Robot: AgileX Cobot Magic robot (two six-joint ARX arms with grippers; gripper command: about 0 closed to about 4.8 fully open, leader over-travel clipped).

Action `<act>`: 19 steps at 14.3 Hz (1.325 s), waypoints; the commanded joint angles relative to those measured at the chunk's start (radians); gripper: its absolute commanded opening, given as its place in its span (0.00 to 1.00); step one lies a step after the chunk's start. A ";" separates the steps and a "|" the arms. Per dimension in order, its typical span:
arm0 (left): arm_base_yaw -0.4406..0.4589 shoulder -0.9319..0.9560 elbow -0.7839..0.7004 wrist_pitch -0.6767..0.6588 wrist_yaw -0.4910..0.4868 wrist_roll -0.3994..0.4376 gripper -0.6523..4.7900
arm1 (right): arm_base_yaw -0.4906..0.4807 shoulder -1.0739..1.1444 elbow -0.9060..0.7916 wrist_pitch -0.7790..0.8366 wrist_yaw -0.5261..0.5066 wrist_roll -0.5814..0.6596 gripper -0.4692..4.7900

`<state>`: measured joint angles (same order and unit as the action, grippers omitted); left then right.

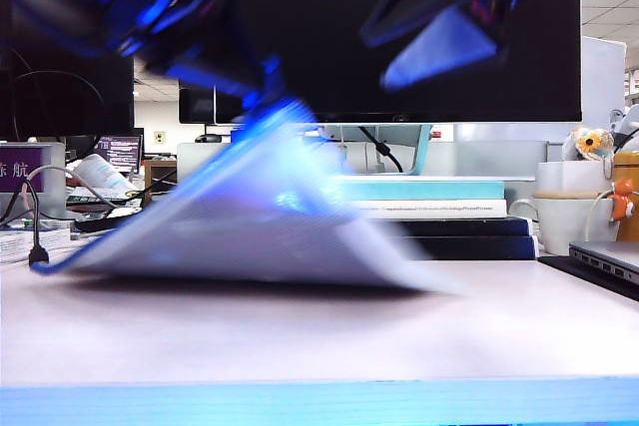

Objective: Pick up the transparent plastic file bag with a blue zipper and open its zipper.

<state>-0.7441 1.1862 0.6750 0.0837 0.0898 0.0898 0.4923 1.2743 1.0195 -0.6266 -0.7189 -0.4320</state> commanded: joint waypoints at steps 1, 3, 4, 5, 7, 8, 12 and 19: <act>0.033 -0.002 0.009 0.053 0.179 -0.027 0.11 | 0.004 -0.034 0.006 0.032 -0.006 -0.048 0.72; 0.032 -0.002 0.009 0.102 0.251 -0.066 0.11 | 0.005 -0.034 0.006 0.038 -0.005 -0.062 0.72; 0.033 -0.002 0.009 0.103 0.252 -0.068 0.11 | 0.016 -0.034 0.006 0.048 -0.005 -0.070 0.72; 0.032 -0.002 0.009 0.104 0.262 -0.071 0.11 | 0.020 -0.034 0.006 0.057 -0.005 -0.071 0.72; 0.032 -0.002 0.009 0.106 0.294 -0.087 0.11 | 0.020 -0.034 0.006 0.086 -0.005 -0.074 0.72; 0.032 -0.002 0.009 0.108 0.299 -0.092 0.11 | 0.025 -0.033 0.005 0.098 -0.005 -0.074 0.72; 0.032 -0.002 0.009 0.198 0.341 -0.155 0.11 | 0.033 -0.027 0.004 0.105 -0.005 -0.073 0.72; 0.032 -0.002 0.009 0.214 0.408 -0.190 0.11 | 0.033 -0.003 0.004 0.108 0.007 -0.073 0.70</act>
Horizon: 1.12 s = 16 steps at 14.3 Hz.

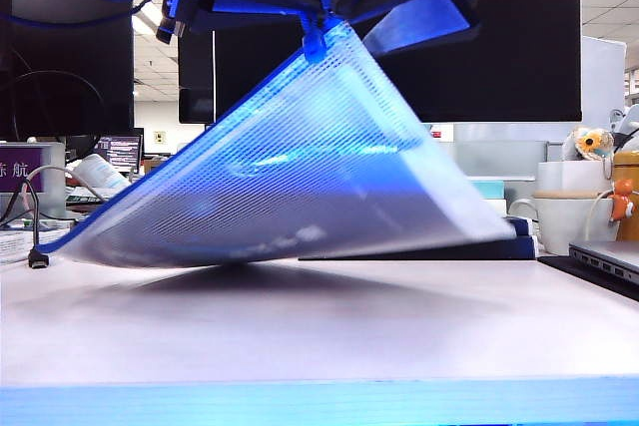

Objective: Pick up the transparent plastic file bag with a blue zipper and open its zipper.

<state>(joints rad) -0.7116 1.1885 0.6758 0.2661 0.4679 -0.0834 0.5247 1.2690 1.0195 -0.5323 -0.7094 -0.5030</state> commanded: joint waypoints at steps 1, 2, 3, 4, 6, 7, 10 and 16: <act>0.000 -0.004 0.008 0.041 0.030 -0.027 0.11 | 0.000 0.005 0.004 0.014 -0.003 -0.002 0.70; 0.000 -0.004 0.008 0.050 0.030 -0.026 0.11 | 0.000 0.010 0.004 0.019 -0.003 0.002 0.70; 0.000 -0.004 0.008 0.050 0.031 -0.026 0.11 | 0.000 0.012 0.004 0.023 -0.003 0.002 0.70; 0.000 -0.004 0.008 0.050 0.031 -0.026 0.11 | 0.001 0.015 0.004 0.023 -0.003 0.002 0.65; 0.000 -0.004 0.008 0.056 0.031 -0.026 0.11 | 0.001 0.021 0.004 0.030 -0.007 0.005 0.55; 0.000 -0.004 0.008 0.062 0.031 -0.026 0.11 | 0.001 0.023 0.004 0.044 -0.010 0.013 0.55; 0.000 -0.004 0.008 0.080 0.031 -0.030 0.11 | 0.013 0.034 0.004 0.097 -0.029 0.059 0.49; 0.003 -0.004 0.008 0.006 -0.009 0.011 0.11 | 0.035 0.076 0.005 0.097 -0.003 0.064 0.08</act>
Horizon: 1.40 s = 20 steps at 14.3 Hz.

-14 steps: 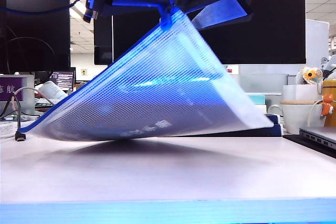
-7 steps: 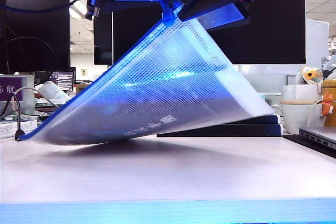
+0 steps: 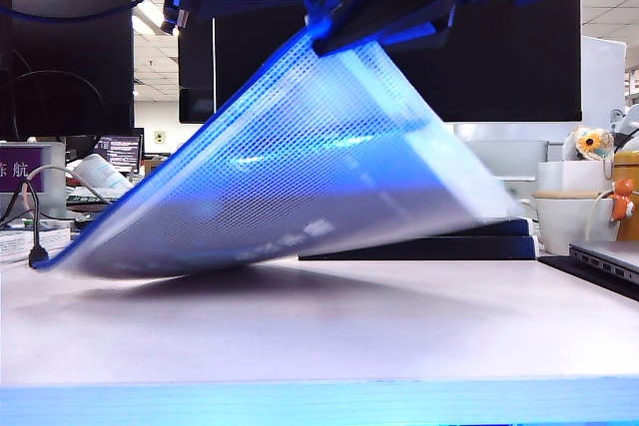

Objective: Pick up the transparent plastic file bag with a blue zipper and open its zipper.

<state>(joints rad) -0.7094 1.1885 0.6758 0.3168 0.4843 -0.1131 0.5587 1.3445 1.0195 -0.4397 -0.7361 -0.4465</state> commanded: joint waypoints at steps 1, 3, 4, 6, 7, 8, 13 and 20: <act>0.002 -0.004 0.008 -0.082 -0.051 0.076 0.11 | 0.001 -0.001 0.005 0.002 0.047 0.013 0.08; 0.006 -0.004 0.008 -0.128 -0.095 0.114 0.11 | 0.001 -0.001 0.006 0.002 0.044 0.021 0.08; 0.017 -0.004 0.008 -0.153 -0.099 0.122 0.11 | 0.001 -0.001 0.006 0.003 0.042 0.028 0.08; 0.042 -0.004 0.008 -0.195 -0.106 0.144 0.11 | 0.001 -0.005 0.006 0.003 0.043 0.028 0.08; 0.055 -0.004 0.008 -0.217 -0.106 0.151 0.11 | 0.001 -0.010 0.006 0.005 0.044 0.028 0.08; 0.065 -0.004 0.007 -0.251 -0.115 0.176 0.11 | 0.001 -0.015 0.006 0.011 0.046 0.029 0.08; 0.074 -0.003 0.007 -0.331 -0.171 0.223 0.11 | 0.000 -0.036 0.006 0.033 0.064 0.042 0.08; 0.173 0.010 0.002 -0.409 -0.294 0.275 0.11 | 0.000 -0.047 0.149 -0.043 0.090 0.058 0.08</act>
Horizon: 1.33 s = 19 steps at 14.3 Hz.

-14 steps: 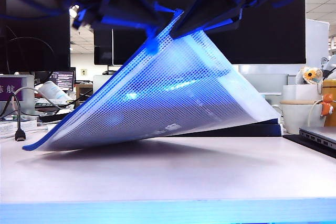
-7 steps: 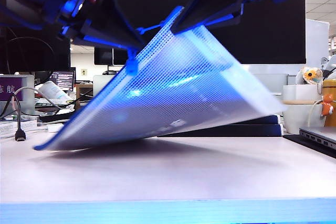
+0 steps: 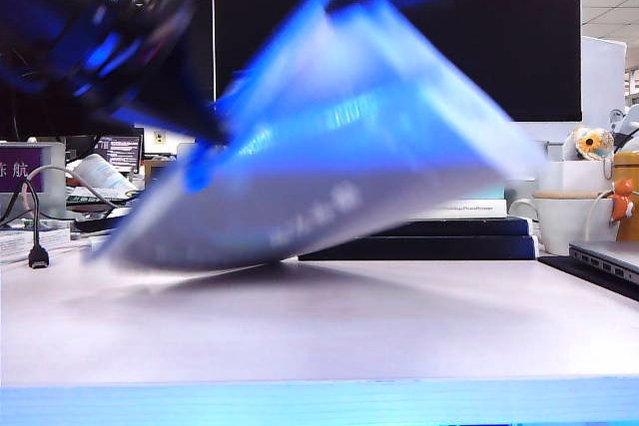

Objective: Pick up the transparent plastic file bag with a blue zipper and open its zipper.

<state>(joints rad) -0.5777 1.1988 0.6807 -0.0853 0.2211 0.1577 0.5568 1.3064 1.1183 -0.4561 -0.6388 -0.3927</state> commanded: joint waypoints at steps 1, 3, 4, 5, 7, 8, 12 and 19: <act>0.078 0.000 -0.004 -0.007 -0.055 0.005 0.11 | 0.002 -0.010 0.079 -0.061 -0.006 0.004 0.08; 0.117 0.000 -0.004 -0.007 -0.072 0.012 0.11 | 0.002 -0.012 0.105 -0.101 0.000 0.003 0.08; 0.150 0.000 -0.005 -0.005 -0.081 0.014 0.11 | 0.002 -0.019 0.119 -0.130 0.024 -0.001 0.08; 0.176 0.000 -0.005 -0.006 -0.115 0.018 0.11 | 0.002 -0.029 0.122 -0.143 0.035 -0.001 0.08; 0.240 0.000 -0.005 -0.011 -0.144 0.026 0.11 | 0.002 -0.060 0.122 -0.146 0.036 0.000 0.08; 0.256 0.000 -0.005 -0.012 -0.214 0.026 0.11 | 0.000 -0.084 0.123 -0.146 0.037 0.000 0.08; 0.255 0.000 -0.005 -0.014 -0.303 0.019 0.11 | -0.002 -0.112 0.123 -0.181 0.038 0.007 0.08; 0.255 -0.005 0.003 0.006 -0.240 -0.014 1.00 | -0.003 -0.108 0.118 -0.231 0.128 -0.006 0.08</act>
<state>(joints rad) -0.3233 1.1988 0.6758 -0.0925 -0.0662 0.1715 0.5545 1.2003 1.2335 -0.6952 -0.5205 -0.3939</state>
